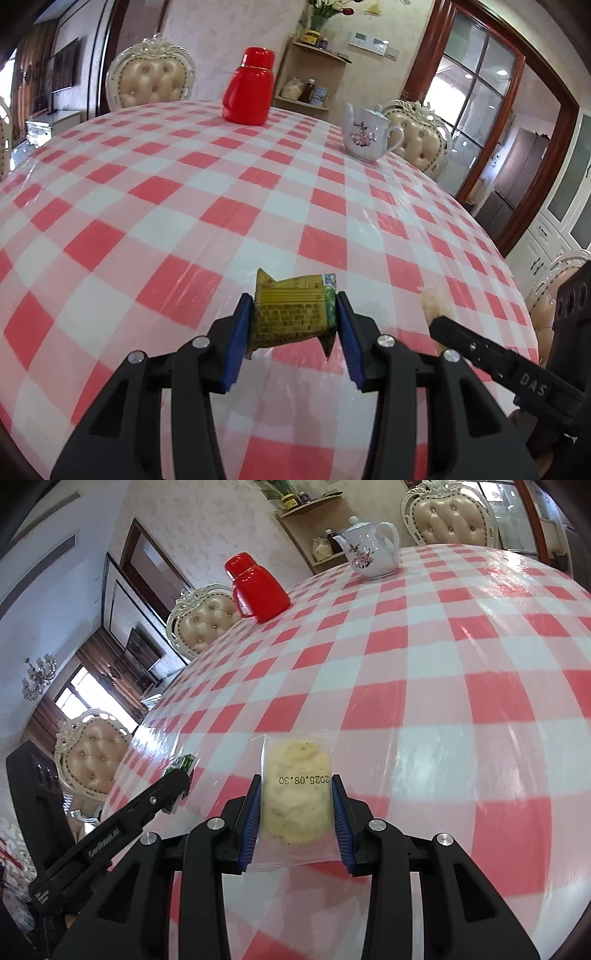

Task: Organize snacks
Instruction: 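Lift both held packets and carry them over the clear box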

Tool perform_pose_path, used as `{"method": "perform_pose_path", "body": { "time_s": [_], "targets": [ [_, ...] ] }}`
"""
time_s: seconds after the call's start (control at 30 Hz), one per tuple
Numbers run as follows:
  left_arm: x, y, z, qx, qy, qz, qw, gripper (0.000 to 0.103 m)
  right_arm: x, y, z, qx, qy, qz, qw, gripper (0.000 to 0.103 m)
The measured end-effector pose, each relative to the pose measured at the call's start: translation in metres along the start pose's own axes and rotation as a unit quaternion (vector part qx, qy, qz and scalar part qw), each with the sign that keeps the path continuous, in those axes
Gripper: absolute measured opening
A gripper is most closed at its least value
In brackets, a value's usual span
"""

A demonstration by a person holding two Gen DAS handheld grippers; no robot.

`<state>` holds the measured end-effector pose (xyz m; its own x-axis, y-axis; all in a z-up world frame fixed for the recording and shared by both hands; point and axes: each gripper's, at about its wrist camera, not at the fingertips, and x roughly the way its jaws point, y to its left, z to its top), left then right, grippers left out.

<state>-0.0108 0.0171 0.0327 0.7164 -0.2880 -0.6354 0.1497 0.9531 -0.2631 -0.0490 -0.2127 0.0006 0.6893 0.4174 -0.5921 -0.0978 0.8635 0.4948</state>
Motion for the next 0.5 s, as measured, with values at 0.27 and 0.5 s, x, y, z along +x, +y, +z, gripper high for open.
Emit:
{"method": "perform_pose_path", "body": {
  "time_s": [0.27, 0.5],
  "targets": [
    [-0.043, -0.002, -0.03, -0.005, -0.014, 0.002, 0.9999, 0.045, -0.015, 0.021, -0.028, -0.011, 0.011, 0.028, 0.999, 0.036],
    [-0.078, 0.002, -0.047, -0.003, -0.006, 0.046, 0.9989, 0.045, -0.03, 0.055, -0.046, -0.052, 0.014, 0.028, 0.998, 0.036]
  ]
}}
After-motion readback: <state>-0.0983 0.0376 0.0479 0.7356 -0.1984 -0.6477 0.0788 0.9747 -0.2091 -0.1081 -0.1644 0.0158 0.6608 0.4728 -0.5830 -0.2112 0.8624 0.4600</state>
